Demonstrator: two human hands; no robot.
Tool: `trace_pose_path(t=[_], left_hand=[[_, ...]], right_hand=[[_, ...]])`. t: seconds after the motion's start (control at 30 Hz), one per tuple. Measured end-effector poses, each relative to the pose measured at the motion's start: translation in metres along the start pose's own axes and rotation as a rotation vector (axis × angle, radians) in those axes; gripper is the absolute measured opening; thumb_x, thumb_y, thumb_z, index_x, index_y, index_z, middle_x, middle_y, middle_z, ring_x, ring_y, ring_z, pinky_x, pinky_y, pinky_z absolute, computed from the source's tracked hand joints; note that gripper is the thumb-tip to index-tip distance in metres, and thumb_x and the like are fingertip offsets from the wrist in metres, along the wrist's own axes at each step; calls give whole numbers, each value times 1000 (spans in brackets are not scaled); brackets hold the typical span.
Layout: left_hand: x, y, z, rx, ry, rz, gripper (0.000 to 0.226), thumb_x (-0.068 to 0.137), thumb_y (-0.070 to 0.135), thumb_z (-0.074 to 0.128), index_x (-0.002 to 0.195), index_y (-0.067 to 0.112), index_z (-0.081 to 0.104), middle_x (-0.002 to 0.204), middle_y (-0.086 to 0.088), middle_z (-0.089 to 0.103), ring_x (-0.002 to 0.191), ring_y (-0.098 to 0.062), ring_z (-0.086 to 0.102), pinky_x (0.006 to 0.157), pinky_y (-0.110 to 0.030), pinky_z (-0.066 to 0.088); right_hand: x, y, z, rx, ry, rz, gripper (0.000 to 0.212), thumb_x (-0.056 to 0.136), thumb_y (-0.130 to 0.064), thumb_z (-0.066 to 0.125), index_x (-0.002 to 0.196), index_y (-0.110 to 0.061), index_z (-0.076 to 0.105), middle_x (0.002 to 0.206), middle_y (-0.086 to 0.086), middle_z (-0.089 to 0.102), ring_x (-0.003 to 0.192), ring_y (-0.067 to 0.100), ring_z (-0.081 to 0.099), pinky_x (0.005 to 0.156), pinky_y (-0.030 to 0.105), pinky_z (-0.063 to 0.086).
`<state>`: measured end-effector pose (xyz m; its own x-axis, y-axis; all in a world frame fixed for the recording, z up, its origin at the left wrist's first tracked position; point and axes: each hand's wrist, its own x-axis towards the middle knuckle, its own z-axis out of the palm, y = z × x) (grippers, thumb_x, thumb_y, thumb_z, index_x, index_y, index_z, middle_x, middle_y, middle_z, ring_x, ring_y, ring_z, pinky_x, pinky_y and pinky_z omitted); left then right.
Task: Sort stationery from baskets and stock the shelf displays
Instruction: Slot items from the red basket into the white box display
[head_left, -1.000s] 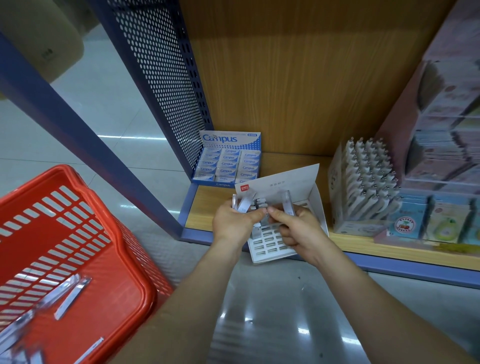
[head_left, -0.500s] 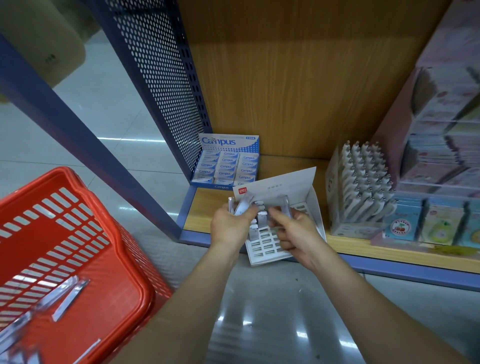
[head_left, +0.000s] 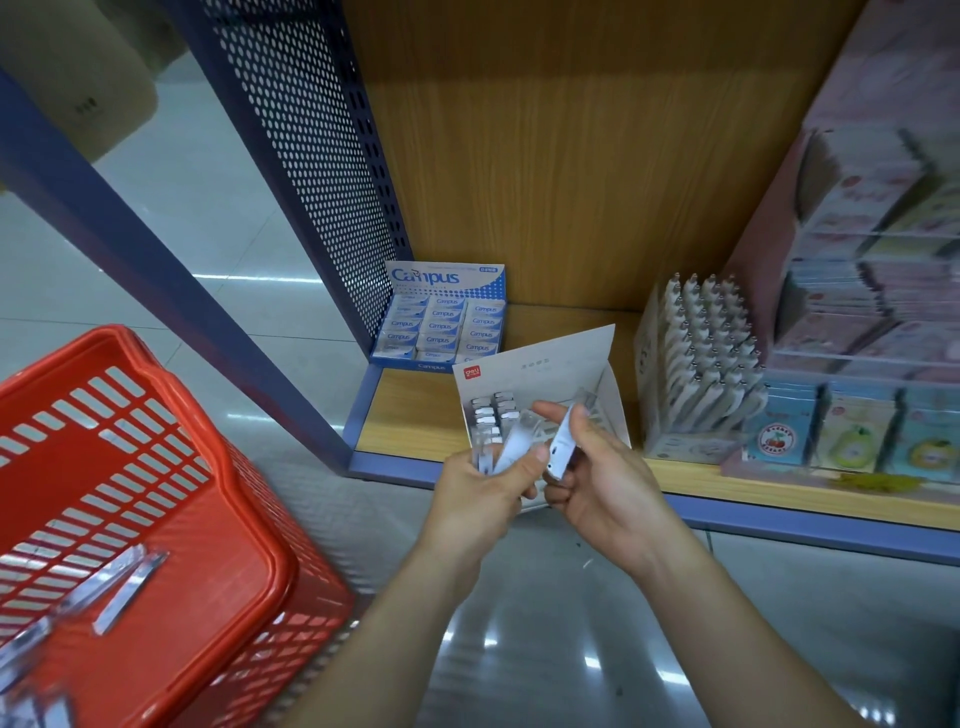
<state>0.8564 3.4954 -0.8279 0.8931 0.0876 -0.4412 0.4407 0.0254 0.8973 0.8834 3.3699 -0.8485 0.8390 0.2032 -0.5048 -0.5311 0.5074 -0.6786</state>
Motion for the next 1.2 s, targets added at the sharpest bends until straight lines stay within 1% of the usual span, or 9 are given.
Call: trace_pose_path(t=[0.2,0.33,0.43,0.53,0.67,0.77,0.9,1.07,1.2], left_hand=[[-7,-1,1,-54,57,-43,17,87,16,69,71,15,66,64,-3,62,42,-8,34,39,-17,26],[-7,-11,-1,18,198,-78,20,80,16,70,63,12,60,59,-2,52,48,-13,35,44,-22,27],[-4,-16,-6,290,197,65,20,73,25,71,67,8,64,55,4,49,52,-13,39,50,-25,35],[-2,-14,-10,463,147,197,30,64,40,65,74,12,69,58,4,57,54,-12,45,54,-33,45],[-3,-6,-13,247,130,218,25,78,31,78,69,12,65,57,5,58,55,-8,46,55,-27,41],[8,-5,-22,85,242,177,24,87,19,71,66,17,59,49,16,52,46,2,45,48,-12,36],[23,-8,-27,67,276,137,9,87,17,72,81,12,68,62,12,64,51,7,54,50,-7,40],[33,-12,-28,62,276,92,9,86,16,73,88,8,70,77,2,71,58,5,61,54,-9,46],[37,-14,-28,73,259,79,11,85,18,74,91,10,71,86,-4,75,79,-14,71,70,-26,56]], right_hand=[[-4,4,-1,-162,150,-123,36,90,-17,67,123,-27,56,73,5,59,54,11,49,56,25,42],[-13,-4,-19,-993,56,-394,61,85,-17,72,127,-54,46,100,-8,51,75,7,53,70,22,48],[-14,-7,-24,-1364,-119,-543,45,83,-18,74,119,-42,61,110,-19,41,88,-1,51,73,9,39],[-8,-2,-23,-1385,-239,-564,27,79,-14,78,103,-24,74,105,-15,56,83,-5,53,68,7,38],[1,-2,-24,-1055,-88,-482,14,76,-11,81,80,-21,73,76,-2,69,67,10,61,65,26,48],[13,-3,-21,-704,82,-382,9,84,-5,72,85,-14,72,80,2,73,76,13,70,74,24,55],[31,6,-14,-535,144,-287,9,88,-4,68,85,-12,71,83,7,74,84,22,71,90,41,56],[37,7,-7,-666,185,-301,7,89,-11,68,85,-13,73,83,8,74,86,27,71,86,41,57],[38,-2,-1,-1024,155,-378,7,91,-20,66,92,-17,72,84,-1,71,81,15,66,71,31,54]])
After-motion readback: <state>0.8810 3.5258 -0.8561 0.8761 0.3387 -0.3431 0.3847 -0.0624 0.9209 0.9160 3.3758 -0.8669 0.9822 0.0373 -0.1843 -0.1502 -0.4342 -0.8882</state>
